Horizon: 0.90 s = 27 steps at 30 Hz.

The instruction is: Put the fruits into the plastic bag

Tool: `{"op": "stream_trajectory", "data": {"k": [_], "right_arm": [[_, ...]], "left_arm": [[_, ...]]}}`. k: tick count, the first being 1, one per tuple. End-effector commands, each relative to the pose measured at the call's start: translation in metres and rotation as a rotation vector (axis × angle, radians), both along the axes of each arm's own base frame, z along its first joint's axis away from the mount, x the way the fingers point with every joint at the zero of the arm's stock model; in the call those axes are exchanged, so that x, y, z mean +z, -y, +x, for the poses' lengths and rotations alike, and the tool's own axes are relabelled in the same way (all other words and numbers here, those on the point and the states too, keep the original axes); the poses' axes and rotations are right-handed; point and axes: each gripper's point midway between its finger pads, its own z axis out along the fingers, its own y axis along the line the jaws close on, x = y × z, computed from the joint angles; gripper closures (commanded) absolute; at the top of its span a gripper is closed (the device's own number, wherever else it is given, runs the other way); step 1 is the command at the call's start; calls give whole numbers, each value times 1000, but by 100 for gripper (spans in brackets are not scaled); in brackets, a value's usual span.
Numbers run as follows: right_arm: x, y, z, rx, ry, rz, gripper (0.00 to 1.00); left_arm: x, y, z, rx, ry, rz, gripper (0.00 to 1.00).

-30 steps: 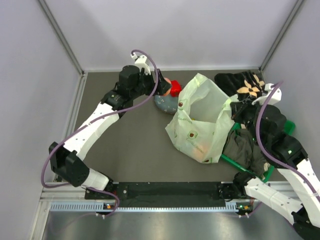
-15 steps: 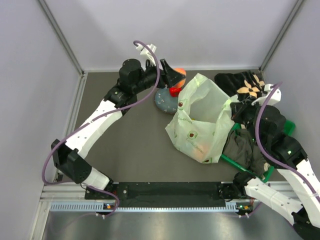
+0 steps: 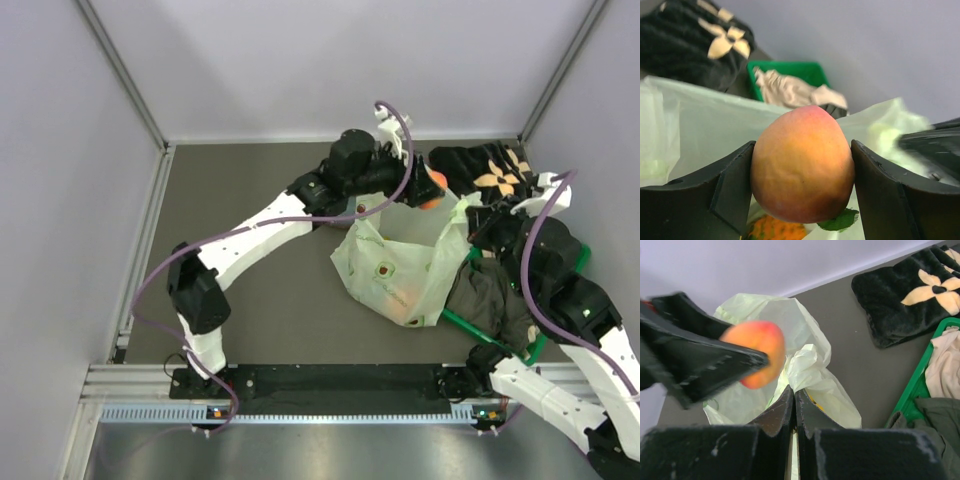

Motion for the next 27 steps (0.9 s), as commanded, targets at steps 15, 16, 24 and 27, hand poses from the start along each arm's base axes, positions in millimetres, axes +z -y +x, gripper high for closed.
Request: {"op": "stream_trajectory", "data": {"k": [15,16,24,27], "right_arm": [[3,4,1,-24,14,24,100],[2,3,1,-22,12,23,100],[1,4,0,-23,12,29,100],[1,4,0,-23,12,29,100]], "left_arm": [[-140,-2,-11,38,2,583,42],[-146,-6,-12,39,-9,601,42],[-202,-26,-33,4,-124,693,41],[-216,-24,-37,-10,-151,700,40]]}}
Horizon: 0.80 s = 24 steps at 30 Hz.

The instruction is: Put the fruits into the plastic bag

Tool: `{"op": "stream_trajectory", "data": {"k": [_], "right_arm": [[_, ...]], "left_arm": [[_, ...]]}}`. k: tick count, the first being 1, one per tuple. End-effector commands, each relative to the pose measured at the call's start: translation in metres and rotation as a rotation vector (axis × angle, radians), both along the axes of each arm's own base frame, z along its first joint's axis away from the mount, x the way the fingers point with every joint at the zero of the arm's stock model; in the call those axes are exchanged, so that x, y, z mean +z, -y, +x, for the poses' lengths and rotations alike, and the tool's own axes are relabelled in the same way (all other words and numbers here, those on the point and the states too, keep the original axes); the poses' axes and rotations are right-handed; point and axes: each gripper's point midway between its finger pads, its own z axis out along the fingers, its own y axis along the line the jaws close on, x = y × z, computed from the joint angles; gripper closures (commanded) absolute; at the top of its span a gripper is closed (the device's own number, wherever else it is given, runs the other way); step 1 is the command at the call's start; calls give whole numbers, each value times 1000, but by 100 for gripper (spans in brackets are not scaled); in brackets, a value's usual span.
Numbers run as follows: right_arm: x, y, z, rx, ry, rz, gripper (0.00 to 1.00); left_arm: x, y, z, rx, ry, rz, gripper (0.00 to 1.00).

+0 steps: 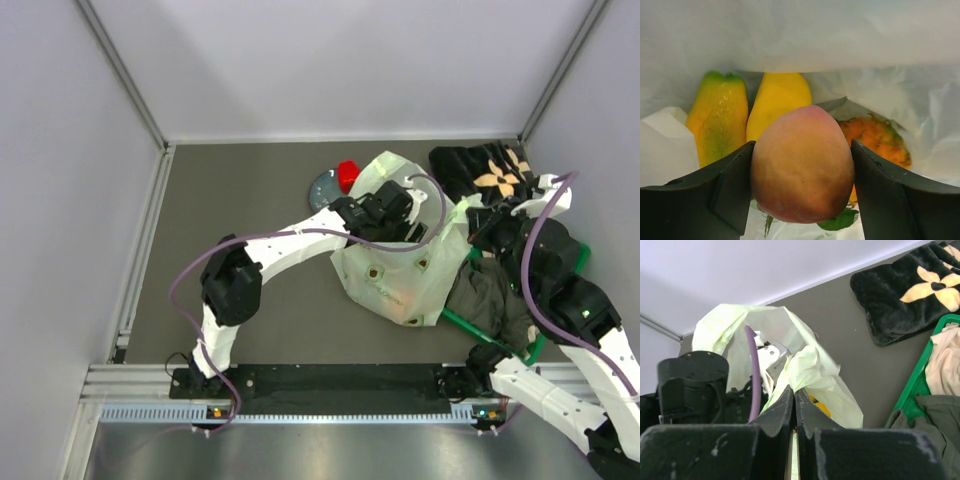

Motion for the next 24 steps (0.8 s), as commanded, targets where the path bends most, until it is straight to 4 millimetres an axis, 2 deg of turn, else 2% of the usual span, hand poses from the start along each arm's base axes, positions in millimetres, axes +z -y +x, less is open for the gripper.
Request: {"op": "stream_trajectory", "data": {"k": [1,7,11,12,24], "right_arm": [[3,2,1,-12,13,17,100],[4,3,0,-13,16,19,100],[4,3,0,-13,17,20,100],[5,3,0,-13,18,21,100],[4,1,1,-7,12,18,100]], "left_arm": [[-11,3,-5,-11,-39,-5,40],[-26,7,-13,-26,-102,0,35],[-39,3,-16,-24,-130,32,27],[-39,3,-16,-24,-131,33,21],[-28,10,-13,-22,-110,-12,1]]}}
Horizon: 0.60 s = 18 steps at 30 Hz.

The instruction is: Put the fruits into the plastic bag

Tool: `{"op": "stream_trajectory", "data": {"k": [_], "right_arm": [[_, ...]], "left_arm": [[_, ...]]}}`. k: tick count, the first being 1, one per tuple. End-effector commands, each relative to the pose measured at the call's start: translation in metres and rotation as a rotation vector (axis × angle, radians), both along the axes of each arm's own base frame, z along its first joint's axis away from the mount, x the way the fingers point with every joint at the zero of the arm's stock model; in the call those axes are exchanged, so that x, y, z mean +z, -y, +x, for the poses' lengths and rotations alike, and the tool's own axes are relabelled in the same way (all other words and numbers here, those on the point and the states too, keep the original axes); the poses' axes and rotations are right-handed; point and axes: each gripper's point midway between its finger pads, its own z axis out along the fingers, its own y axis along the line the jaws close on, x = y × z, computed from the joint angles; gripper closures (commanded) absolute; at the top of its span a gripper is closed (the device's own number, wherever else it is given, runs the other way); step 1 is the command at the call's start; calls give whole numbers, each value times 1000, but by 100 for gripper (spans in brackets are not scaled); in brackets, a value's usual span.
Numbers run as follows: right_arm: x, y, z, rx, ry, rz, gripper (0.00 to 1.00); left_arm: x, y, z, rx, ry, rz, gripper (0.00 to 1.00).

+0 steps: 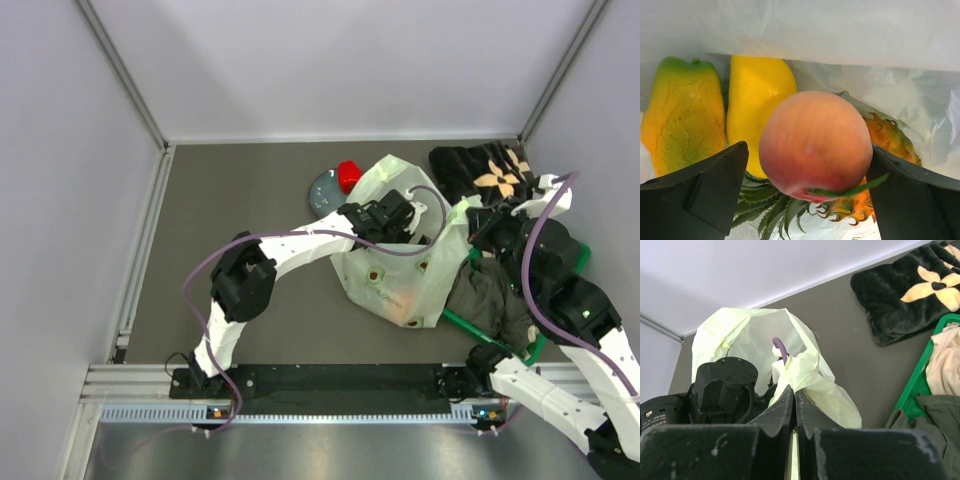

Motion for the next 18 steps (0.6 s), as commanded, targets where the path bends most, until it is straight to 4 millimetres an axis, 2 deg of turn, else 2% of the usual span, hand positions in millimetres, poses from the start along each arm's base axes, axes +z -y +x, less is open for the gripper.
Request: {"op": "stream_trajectory", "data": {"k": [1,8,13,14,18], "right_arm": [[4,1,2,-7,12,13,100],[5,0,2,-5,13,14,100],[4,1,1,-9,10,13,100],[3,1,1,-7,8,11,100],[4,1,1,-7,12,15,100]], "left_arm": [[17,9,3,-2,22,-60,1],[36,13,11,16,73,-106,1],[68,15,21,54,153,-174,1],[82,17,24,60,179,-211,1],[106,18,29,97,191,-278,1]]}}
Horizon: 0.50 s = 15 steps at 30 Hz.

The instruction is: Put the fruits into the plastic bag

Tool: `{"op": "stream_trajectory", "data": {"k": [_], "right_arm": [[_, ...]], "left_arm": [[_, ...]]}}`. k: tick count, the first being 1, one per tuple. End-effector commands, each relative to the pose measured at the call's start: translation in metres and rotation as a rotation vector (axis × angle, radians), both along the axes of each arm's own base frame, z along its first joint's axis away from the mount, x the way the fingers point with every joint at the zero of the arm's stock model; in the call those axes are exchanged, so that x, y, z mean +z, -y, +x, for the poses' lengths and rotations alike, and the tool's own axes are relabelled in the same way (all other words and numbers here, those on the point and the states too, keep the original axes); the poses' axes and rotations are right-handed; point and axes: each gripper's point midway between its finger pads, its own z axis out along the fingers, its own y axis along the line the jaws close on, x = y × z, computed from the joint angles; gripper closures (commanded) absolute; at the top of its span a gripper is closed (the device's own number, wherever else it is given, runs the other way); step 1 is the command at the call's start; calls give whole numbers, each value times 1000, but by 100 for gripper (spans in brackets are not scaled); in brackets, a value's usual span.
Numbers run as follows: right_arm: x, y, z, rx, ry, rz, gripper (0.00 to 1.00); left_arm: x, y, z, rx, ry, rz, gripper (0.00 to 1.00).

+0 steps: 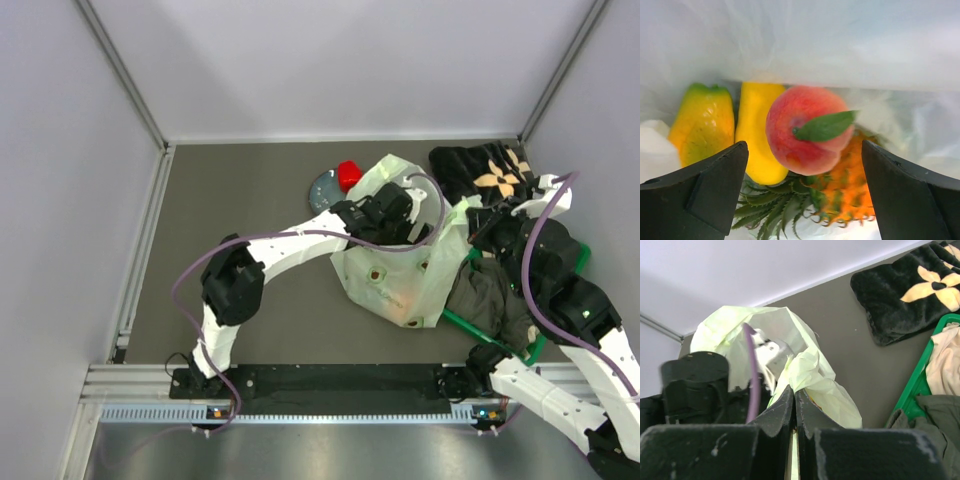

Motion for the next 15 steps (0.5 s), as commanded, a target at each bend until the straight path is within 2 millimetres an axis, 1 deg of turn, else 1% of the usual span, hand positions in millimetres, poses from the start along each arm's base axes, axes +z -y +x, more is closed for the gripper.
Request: {"op": "stream_trajectory", "data": {"k": [1,2,4,5,7,9,10,13,14,15], "right_arm": [[4,1,1,-6,12,14,100],[4,1,2,-8,12,15,100],[4,1,1,-11,10,13,100],[4,2,1,-10,12,12,100],[3,3,1,-15,12,14,100],[3,3,0,-15,12,12,100],[3,3,0,-15,12,11,100],[3,3,0,-17,11,15,100],[3,3,0,-17,12,14,100],[3,3,0,-16,13,17,100]], "left_arm": [[84,10,16,57,116,-208,1],[92,11,16,55,124,-233,1],[104,11,17,65,124,-266,1],[114,10,17,65,129,-289,1],[129,10,20,78,132,-339,1],[150,9,24,89,130,-416,1],[155,8,25,89,123,-440,1],[182,4,28,90,93,-550,1],[189,0,33,93,92,-580,1],[195,0,32,91,75,-608,1]]}}
